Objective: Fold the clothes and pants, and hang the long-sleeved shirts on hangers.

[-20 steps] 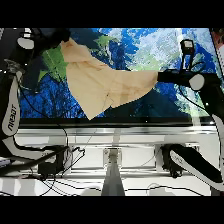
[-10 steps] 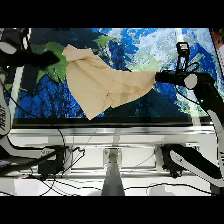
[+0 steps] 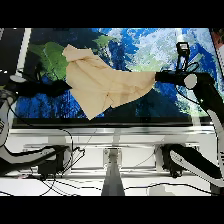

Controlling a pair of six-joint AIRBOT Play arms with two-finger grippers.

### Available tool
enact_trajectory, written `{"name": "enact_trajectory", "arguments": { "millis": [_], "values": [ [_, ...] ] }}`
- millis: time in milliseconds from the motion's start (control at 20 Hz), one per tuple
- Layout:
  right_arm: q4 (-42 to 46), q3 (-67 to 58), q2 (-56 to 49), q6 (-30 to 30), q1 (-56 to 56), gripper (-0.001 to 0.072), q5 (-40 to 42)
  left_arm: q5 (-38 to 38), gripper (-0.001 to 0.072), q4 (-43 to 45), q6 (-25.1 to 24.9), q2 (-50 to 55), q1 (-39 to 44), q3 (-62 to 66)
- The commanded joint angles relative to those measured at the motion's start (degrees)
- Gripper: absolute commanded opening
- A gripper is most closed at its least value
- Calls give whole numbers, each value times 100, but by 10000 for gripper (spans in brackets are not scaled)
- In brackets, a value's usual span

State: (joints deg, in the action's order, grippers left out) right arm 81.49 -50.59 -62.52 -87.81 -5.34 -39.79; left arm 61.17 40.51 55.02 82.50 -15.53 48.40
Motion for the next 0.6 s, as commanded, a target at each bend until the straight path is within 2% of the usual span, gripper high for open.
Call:
{"name": "enact_trajectory", "arguments": {
  "millis": [0, 150, 300, 350, 400, 450, 550],
  "values": [
    [-24, 0, -2, 9, 0, 10, 0, -299, 648, -278, -498, 219, 160, -356],
    [-28, 0, -2, 7, 0, 10, -2, -723, 346, -332, -564, 352, 260, -352],
    [-68, -2, -2, 2, -2, 10, -2, -1322, 321, -509, -601, 350, 186, -313],
    [-68, -7, -2, 2, -2, 10, -4, -1436, 228, -640, -601, 350, 175, -293],
    [-68, -13, -2, 2, -2, 10, -4, -1517, 177, -697, -603, 350, 177, -271],
    [-68, -13, 0, 2, 0, 10, -4, -1541, 160, -719, -603, 350, 188, -260],
    [-68, -13, 2, 2, -2, 10, -11, -1429, 77, -772, -601, 345, 229, -258]
  ]
}}
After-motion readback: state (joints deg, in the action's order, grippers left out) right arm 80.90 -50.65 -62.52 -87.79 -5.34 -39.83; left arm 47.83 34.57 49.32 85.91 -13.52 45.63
